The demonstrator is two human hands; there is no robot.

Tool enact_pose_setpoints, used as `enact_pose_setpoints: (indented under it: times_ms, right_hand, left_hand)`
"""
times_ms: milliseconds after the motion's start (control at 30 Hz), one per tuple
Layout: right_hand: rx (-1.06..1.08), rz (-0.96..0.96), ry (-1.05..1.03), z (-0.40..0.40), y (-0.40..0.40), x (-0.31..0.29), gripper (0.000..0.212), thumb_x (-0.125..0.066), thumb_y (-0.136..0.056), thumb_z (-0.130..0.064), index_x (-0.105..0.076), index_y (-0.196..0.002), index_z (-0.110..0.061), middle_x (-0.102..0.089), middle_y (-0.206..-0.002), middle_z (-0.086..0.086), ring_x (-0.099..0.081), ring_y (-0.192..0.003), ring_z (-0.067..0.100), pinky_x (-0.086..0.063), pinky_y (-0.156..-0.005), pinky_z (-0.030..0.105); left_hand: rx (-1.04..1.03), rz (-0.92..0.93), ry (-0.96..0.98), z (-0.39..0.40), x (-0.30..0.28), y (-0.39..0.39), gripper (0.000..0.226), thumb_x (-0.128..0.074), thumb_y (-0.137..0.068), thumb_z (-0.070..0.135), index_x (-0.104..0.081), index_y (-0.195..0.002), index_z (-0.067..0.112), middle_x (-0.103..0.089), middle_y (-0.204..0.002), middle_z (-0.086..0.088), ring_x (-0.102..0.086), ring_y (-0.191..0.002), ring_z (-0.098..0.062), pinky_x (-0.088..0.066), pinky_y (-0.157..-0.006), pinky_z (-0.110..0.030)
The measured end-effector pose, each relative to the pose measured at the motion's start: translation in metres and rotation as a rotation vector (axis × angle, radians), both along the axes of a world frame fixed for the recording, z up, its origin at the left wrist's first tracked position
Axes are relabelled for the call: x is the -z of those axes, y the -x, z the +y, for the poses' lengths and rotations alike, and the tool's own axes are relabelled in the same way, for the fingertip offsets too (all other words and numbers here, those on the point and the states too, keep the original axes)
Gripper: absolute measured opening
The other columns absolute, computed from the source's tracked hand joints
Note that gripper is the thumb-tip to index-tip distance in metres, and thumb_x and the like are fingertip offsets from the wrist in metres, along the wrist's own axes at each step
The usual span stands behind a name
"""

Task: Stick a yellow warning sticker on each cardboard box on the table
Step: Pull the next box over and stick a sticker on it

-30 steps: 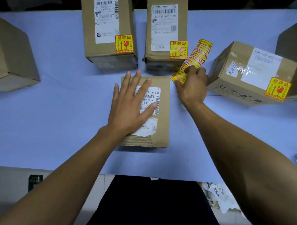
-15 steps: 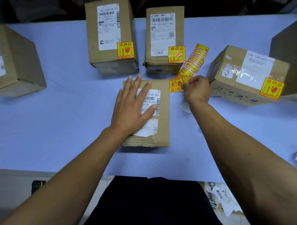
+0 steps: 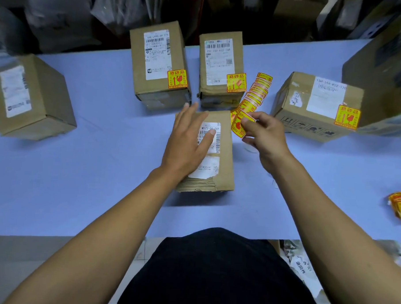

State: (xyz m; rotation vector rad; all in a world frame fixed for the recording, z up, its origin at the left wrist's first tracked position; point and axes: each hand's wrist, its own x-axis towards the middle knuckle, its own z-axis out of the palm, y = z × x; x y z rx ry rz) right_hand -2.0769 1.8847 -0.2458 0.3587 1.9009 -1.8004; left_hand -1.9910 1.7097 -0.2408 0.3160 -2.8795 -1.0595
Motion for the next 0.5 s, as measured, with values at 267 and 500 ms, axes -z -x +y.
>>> enact_pose_setpoints:
  times_ms: [267, 500]
  right_hand:
    - [-0.235, 0.071, 0.153, 0.006, -0.019, -0.032, 0.015, -0.067, -0.092, -0.007, -0.07, -0.102, -0.017, -0.076, -0.08, -0.005, -0.073, -0.079, 0.011, -0.058, -0.072, 0.025]
    - [-0.222, 0.067, 0.138, 0.011, -0.032, -0.047, 0.007, -0.071, -0.089, -0.006, -0.068, -0.089, -0.013, -0.071, -0.068, -0.002, -0.067, -0.065, 0.012, -0.056, -0.063, 0.023]
  left_hand:
    - [-0.268, -0.262, -0.936, 0.02, -0.038, 0.017, 0.026, -0.066, -0.093, 0.009, -0.065, -0.118, 0.004, -0.072, -0.102, -0.013, -0.07, -0.084, -0.019, -0.058, -0.077, -0.033]
    - [-0.354, -0.255, -1.154, 0.013, -0.048, 0.002, 0.008, -0.06, -0.094, 0.0, -0.062, -0.091, 0.008, -0.069, -0.087, -0.013, -0.067, -0.072, -0.018, -0.058, -0.062, -0.027]
